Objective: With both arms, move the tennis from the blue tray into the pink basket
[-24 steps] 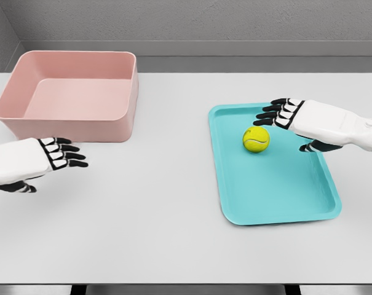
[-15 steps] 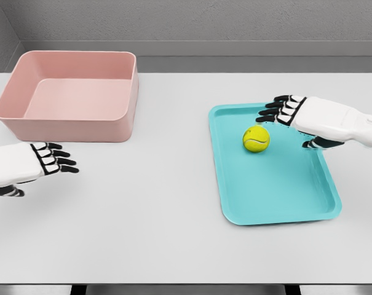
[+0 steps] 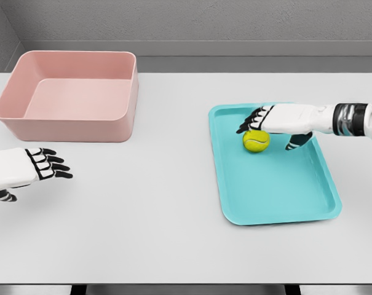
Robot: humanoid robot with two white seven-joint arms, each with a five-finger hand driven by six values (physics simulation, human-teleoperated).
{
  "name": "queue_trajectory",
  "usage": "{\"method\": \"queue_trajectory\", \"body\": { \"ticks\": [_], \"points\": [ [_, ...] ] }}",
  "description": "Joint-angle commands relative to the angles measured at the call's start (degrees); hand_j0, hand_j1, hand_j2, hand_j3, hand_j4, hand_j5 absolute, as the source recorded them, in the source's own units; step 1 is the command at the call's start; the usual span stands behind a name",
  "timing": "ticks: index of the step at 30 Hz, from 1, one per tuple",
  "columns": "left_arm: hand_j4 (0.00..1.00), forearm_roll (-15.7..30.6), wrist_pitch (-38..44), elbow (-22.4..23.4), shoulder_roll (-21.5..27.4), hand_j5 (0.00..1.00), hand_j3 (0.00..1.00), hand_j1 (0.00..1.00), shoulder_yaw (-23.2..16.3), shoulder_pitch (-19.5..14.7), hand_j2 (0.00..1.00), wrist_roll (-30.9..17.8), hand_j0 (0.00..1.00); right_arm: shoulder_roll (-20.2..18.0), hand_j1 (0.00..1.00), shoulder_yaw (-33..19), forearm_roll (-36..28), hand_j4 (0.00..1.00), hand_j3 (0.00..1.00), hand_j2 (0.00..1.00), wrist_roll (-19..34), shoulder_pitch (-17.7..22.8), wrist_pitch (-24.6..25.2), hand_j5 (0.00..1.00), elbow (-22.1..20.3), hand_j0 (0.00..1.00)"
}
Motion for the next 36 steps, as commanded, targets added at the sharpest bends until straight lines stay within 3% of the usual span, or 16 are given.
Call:
{"method": "queue_trajectory", "body": {
  "ticks": [1, 8, 20, 30, 31, 36],
  "points": [
    [1.00, 0.30, 0.07, 0.03, 0.15, 1.00, 1.00, 1.00, 0.03, 0.00, 1.00, -0.09, 1.00, 1.35, 1.00, 1.70, -0.19, 1.00, 1.00, 1.00, 0.82, 0.00, 0.14, 1.00, 1.85, 1.00],
    [1.00, 0.39, 0.07, 0.03, 0.15, 1.00, 1.00, 1.00, 0.03, 0.00, 1.00, -0.09, 1.00, 4.69, 1.00, 2.49, -0.02, 1.00, 1.00, 1.00, 0.91, -3.34, 0.14, 1.00, 7.65, 1.00],
    [1.00, 0.48, 0.07, 0.03, 0.15, 1.00, 1.00, 1.00, 0.03, 0.00, 1.00, 0.00, 1.00, 6.97, 0.99, 4.68, 1.13, 0.99, 0.99, 0.99, 0.91, -3.60, 0.14, 0.99, 9.85, 0.99],
    [1.00, 0.48, 0.07, 0.03, -0.02, 1.00, 1.00, 1.00, 0.03, 0.00, 1.00, -0.09, 1.00, 6.89, 0.82, 4.68, 1.21, 0.82, 0.82, 0.82, 1.08, -3.60, 0.14, 0.82, 9.85, 0.82],
    [1.00, 0.48, 0.07, 0.03, -0.03, 1.00, 1.00, 1.00, 0.03, 0.00, 1.00, -0.09, 1.00, 6.89, 0.76, 4.60, 1.13, 0.76, 0.76, 0.76, 2.07, -3.60, 0.14, 0.76, 9.85, 0.76],
    [1.00, 0.48, 0.07, 0.03, -0.03, 1.00, 1.00, 1.00, 0.03, 0.00, 1.00, 0.00, 1.00, 6.97, 0.72, 4.60, 1.13, 0.72, 0.72, 0.72, 2.07, -3.60, 0.14, 0.72, 9.85, 0.72]
  ]
}}
